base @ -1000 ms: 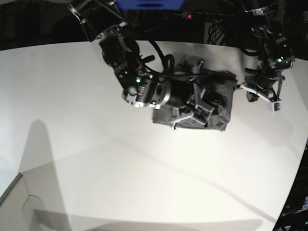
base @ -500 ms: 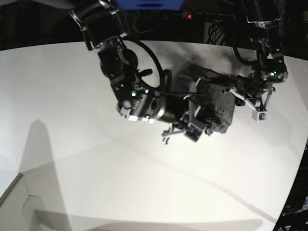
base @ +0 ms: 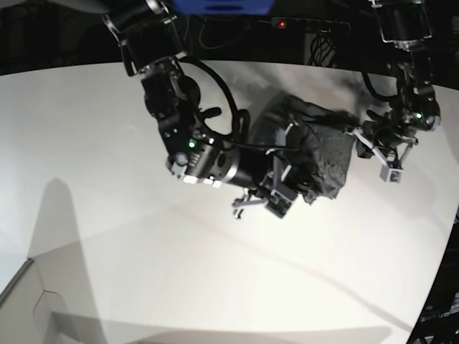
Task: Layout the t-shirt on the table in an organized manner, then fold the t-shirt properly
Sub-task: 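Grasp the folded bundle with both grippers and press it together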
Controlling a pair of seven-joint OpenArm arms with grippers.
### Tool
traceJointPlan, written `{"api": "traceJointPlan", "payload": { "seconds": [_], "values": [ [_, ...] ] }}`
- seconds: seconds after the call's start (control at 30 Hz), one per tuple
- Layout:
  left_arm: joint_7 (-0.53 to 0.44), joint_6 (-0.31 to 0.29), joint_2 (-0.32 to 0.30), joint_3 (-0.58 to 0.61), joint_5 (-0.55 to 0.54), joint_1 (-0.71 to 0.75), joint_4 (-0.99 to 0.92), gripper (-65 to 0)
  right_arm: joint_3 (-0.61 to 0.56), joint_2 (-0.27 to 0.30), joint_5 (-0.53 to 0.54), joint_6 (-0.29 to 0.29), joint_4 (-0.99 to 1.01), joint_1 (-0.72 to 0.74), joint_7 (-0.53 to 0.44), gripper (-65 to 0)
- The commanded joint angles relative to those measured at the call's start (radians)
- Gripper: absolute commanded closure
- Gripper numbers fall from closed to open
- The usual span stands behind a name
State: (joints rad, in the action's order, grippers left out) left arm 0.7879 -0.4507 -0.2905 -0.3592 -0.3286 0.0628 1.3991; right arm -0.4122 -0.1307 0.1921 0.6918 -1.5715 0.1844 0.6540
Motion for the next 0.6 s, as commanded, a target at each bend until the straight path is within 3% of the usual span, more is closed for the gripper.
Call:
{"api": "traceJointPlan", "payload": {
  "seconds": [0.0,0.2,0.37,0.5,0.57],
  "values": [
    [-0.015,-0.013,-0.013,-0.01,-0.013,-0.013,0.012,-0.1,0.012,-0.01,0.022,0.006,-0.016,0.019,-0.03,0.0],
    [-0.006,-0.188,-0.002,-0.082,-0.004,-0.071,-0.088,-0.1,0.032,0.009,0.022,0.006,-0.017,0.017,-0.03,0.0],
    [-0.006,-0.211,-0.003,-0.08,-0.013,-0.125,-0.237,-0.1,0.032,0.01,0.022,0.006,-0.023,0.016,-0.027,0.0],
    [-0.005,-0.217,0.0,-0.08,-0.016,-0.123,-0.229,-0.1,0.025,0.006,0.022,0.006,-0.027,0.016,-0.024,0.0],
    [0.011,-0.247,0.012,-0.08,-0.05,-0.119,-0.228,-0.1,0.023,0.003,0.022,0.006,-0.046,0.013,-0.023,0.0]
  ]
}}
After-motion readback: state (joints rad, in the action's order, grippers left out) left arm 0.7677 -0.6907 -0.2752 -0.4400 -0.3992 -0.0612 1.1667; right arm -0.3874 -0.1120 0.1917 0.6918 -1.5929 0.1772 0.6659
